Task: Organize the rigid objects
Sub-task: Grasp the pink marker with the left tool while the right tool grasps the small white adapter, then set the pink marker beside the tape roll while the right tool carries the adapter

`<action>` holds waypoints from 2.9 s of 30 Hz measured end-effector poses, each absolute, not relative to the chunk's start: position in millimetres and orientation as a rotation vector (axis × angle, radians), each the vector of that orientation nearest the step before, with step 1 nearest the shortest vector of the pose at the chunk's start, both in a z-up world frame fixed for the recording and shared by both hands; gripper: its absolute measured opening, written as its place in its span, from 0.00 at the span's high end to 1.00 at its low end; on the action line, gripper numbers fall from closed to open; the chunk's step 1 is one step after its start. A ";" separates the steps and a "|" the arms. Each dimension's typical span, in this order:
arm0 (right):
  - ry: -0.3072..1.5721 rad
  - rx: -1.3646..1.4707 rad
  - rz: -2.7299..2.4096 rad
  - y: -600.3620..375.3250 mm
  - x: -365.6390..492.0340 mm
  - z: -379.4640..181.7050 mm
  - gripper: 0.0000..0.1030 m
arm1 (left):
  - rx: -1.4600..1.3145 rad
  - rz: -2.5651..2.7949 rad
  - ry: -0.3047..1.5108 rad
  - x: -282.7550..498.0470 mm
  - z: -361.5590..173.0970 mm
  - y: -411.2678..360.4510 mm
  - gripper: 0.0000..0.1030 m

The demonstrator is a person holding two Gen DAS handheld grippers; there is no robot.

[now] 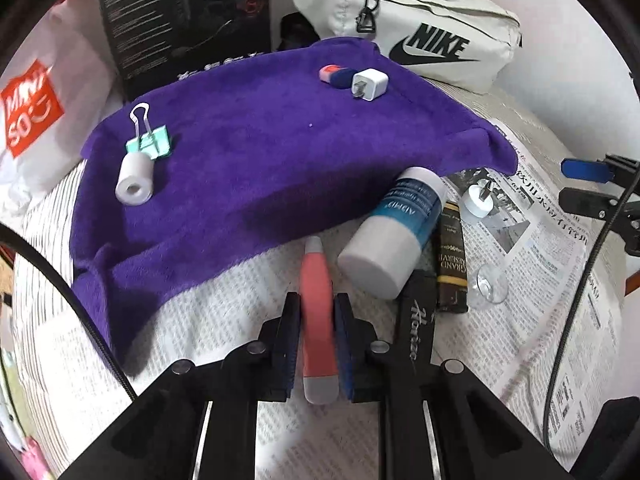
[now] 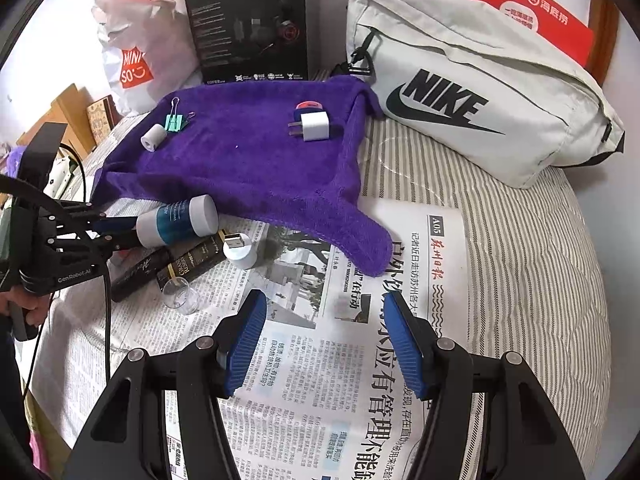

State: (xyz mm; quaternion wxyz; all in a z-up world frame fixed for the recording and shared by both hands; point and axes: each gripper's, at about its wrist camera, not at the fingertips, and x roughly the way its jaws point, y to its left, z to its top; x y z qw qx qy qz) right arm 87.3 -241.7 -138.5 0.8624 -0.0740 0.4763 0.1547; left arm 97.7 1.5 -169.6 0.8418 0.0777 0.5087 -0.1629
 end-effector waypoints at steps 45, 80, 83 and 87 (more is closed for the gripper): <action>0.946 -0.221 0.447 -196.6 112.0 -174.8 0.77 | -0.014 -0.192 1.064 69.5 -170.9 42.8 0.84; 0.853 -0.187 0.441 -206.3 167.2 -125.0 0.77 | -0.032 -0.204 0.988 128.3 -110.2 59.8 0.84; 0.857 -0.195 0.437 -205.0 170.7 -125.8 0.77 | -0.030 -0.206 0.997 137.6 -114.5 61.3 0.84; 0.863 -0.208 0.430 -203.1 174.8 -127.6 0.77 | -0.039 -0.209 1.012 149.5 -122.4 67.1 0.84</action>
